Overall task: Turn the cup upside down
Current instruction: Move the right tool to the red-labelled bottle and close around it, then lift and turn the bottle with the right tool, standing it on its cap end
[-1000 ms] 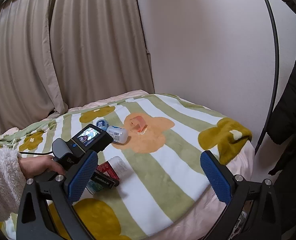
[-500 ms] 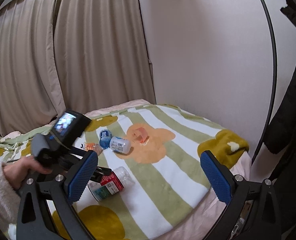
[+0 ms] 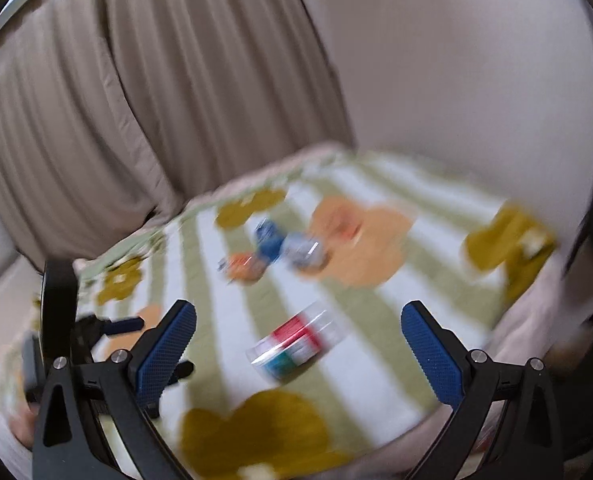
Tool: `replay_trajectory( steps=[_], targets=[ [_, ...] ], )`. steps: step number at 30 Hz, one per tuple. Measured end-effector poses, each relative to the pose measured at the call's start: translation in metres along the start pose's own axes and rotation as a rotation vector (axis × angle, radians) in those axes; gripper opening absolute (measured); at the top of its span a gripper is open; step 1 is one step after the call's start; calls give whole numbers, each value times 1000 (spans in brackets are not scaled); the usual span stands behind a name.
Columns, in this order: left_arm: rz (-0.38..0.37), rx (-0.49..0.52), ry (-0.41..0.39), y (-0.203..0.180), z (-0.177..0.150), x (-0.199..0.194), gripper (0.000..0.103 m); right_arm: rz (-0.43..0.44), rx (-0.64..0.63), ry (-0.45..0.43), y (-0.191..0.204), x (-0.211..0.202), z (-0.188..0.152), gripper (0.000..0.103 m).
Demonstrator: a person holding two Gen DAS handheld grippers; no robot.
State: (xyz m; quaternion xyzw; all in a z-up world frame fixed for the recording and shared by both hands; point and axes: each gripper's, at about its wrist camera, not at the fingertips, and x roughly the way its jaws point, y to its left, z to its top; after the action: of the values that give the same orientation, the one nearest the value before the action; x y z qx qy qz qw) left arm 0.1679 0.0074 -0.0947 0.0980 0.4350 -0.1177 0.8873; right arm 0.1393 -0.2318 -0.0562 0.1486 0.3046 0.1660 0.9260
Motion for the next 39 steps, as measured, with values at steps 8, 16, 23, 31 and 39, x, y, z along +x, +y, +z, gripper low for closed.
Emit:
replay_trajectory(
  steps=[8,16,23,31,39],
  targets=[
    [-32,-25,25,24,-27,8,103,17,318,398,-20,138,-7,102],
    [-63,-20,45,40,-42,25,103,-119,534,575,-43,221,-29,92],
    [-91,-18,63,46,-49,37,103,-178,582,602,-49,244,-32,81],
    [-115,-30,70,50,-51,42,103,-181,608,609,-56,251,-38,60],
    [-114,-65,38,50,-52,36,103,-159,357,447,-24,225,-11,60]
  ],
)
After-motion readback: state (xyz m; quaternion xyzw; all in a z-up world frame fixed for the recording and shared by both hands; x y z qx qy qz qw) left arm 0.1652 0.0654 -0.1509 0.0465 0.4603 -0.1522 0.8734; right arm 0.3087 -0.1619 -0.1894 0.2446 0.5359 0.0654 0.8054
